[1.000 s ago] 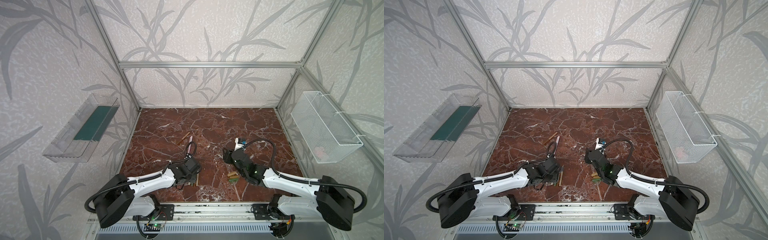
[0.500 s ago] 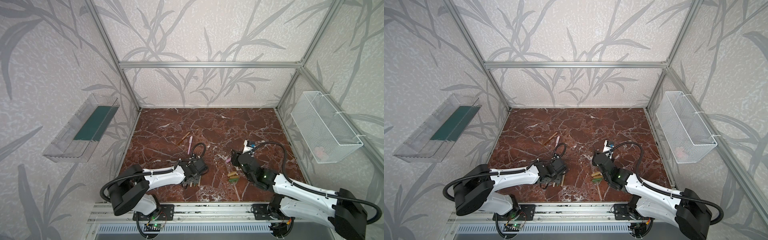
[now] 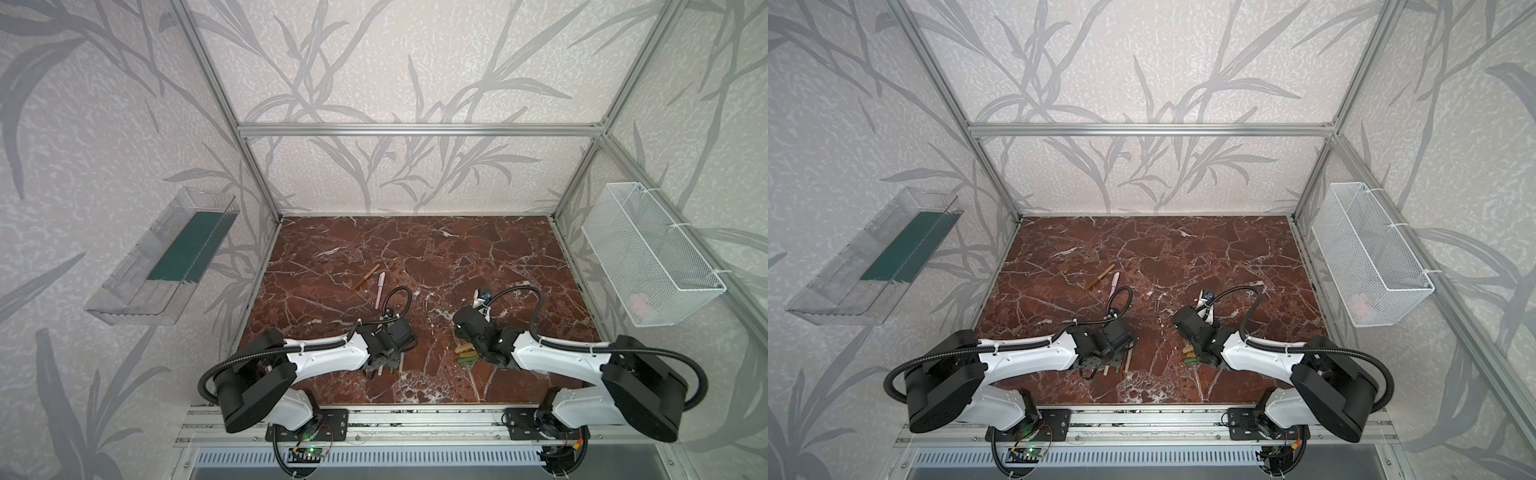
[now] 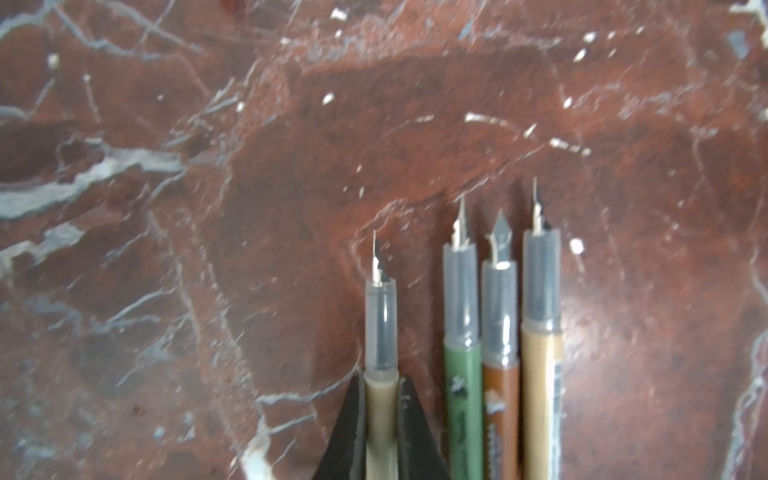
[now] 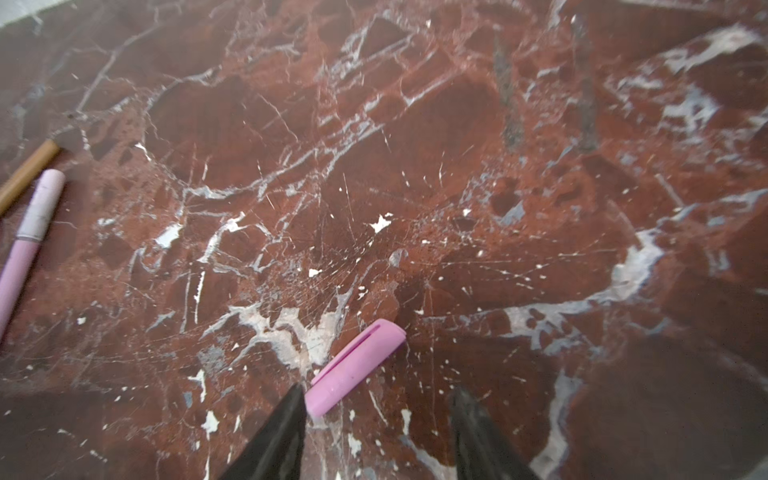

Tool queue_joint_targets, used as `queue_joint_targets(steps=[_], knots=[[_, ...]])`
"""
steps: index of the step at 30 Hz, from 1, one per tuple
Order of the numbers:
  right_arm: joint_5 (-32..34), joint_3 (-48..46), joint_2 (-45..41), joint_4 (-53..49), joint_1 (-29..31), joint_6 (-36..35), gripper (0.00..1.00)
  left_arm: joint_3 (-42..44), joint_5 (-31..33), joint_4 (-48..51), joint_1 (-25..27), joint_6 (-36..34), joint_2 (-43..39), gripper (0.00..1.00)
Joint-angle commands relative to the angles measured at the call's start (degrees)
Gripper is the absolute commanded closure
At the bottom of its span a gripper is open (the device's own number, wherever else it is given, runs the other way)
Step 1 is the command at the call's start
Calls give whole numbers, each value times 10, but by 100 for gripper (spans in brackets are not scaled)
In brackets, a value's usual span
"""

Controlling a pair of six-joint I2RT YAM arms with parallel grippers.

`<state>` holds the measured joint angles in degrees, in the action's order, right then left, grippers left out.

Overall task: Insert the pens into the pen caps
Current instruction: 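Grasp the beige pen with the left gripper while the right moves away, then lift the beige pen with the left gripper while the right lowers to the tan caps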

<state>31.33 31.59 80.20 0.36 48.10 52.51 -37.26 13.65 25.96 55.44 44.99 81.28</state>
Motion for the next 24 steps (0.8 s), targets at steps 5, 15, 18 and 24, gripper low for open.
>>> queue_joint_targets(steps=[5,15,18,24], knots=[[-64,25,56,45,-26,20,46,1,54,84,0,17,-78,100],[-80,-13,-81,-70,-21,81,47,29,-41,-18,0,-74,-142,100],[-87,-19,-87,-121,-6,155,52,45,-75,-71,1,-92,-162,100],[-77,-31,-88,-167,26,258,49,60,-131,-115,1,-109,-180,100]])
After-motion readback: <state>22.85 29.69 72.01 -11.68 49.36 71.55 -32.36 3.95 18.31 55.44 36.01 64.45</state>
